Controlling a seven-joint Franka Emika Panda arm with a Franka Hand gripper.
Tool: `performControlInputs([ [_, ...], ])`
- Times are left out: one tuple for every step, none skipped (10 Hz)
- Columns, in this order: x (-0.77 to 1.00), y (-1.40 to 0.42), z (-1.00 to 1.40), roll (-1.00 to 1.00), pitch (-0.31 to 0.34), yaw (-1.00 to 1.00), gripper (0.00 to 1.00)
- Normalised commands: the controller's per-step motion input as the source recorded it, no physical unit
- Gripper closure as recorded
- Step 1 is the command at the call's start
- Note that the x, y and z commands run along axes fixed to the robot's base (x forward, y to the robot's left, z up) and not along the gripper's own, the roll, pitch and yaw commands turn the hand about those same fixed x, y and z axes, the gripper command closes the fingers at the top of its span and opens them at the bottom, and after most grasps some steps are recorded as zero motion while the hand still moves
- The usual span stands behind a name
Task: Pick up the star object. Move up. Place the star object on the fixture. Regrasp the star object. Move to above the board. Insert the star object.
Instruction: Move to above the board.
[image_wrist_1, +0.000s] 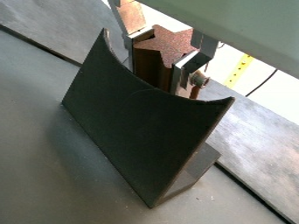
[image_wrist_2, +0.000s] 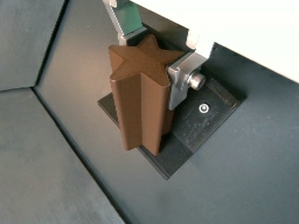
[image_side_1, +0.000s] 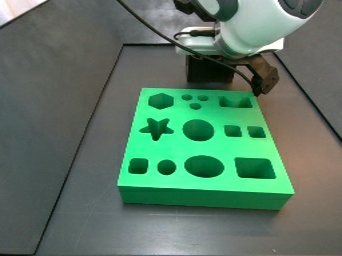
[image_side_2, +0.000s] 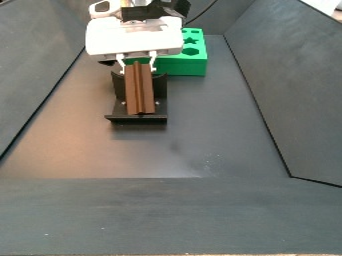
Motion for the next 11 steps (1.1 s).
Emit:
performControlInputs([
  [-0.14,0.08,1.00,0.02,-0.523,-0.02,1.00],
  [-0.14,0.08,1.00,0.02,-0.522,-0.03,1.00],
  [-0.15,0.07,1.00,0.00,-0.496,-0.14,1.00],
  [-0.15,0.08,1.00,-0.02,-0.463,-0.22,1.00],
  [-0.15,0.08,1.00,-0.03,-0.428,-0.27,1.00],
  [-0.15,0.08,1.00,-0.03,-0.343,-0.32,1.00],
  [-0.16,0.08,1.00,-0.03,-0.249,-0.37,1.00],
  [-0.16,0.09,1.00,-0.04,-0.172,-0.38,1.00],
  [-0.16,0.09,1.00,-0.04,-0.092,-0.38,1.00],
  [-0.16,0.09,1.00,-0.05,-0.028,-0.36,1.00],
  [-0.16,0.09,1.00,-0.05,0.032,-0.32,1.00],
])
